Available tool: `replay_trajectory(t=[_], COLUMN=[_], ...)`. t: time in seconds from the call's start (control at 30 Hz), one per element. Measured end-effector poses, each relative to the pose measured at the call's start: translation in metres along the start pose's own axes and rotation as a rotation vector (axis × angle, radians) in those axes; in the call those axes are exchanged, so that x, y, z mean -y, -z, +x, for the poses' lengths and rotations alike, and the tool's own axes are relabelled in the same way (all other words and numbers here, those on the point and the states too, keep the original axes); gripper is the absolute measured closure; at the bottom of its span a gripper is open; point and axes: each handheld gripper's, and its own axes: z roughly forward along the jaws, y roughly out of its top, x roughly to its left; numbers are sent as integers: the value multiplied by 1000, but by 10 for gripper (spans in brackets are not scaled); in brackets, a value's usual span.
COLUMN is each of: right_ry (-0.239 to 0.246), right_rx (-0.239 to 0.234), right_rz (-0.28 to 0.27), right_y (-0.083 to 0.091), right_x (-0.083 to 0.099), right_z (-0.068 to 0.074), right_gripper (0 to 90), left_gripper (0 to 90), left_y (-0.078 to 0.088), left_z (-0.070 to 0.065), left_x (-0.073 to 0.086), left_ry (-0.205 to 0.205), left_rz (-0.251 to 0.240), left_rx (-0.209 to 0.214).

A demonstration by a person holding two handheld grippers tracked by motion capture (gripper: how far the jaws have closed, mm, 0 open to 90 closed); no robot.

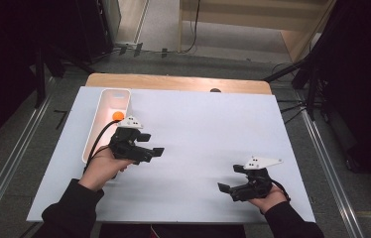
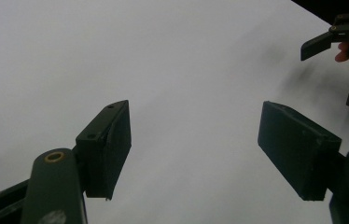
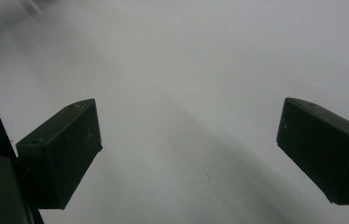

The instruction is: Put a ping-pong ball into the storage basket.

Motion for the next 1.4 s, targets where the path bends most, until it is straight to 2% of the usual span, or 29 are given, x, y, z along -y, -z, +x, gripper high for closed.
replay_trajectory(t=[0.37,0.73,0.9,1.0,1.13,1.4], right_ry=[-3,0,0,0,1,3], right_rx=[-5,-3,-3,-2,1,1], right_rz=[8,9,9,9,6,8], right_y=[0,0,-1,-1,-1,-1], right_x=[0,0,0,0,0,0], right_z=[1,0,0,0,0,0], right_gripper=[51,51,51,51,51,51], left_gripper=[259,260,259,260,259,260], left_y=[0,-4,-2,-2,-1,-2], left_z=[-2,-4,-4,-6,-10,-14], left_x=[12,25,30,33,38,46], left_ry=[-13,-40,-56,-67,-111,-110], left_rz=[-25,-1,-28,-32,-31,-12], left_rx=[-8,7,-6,4,2,35])
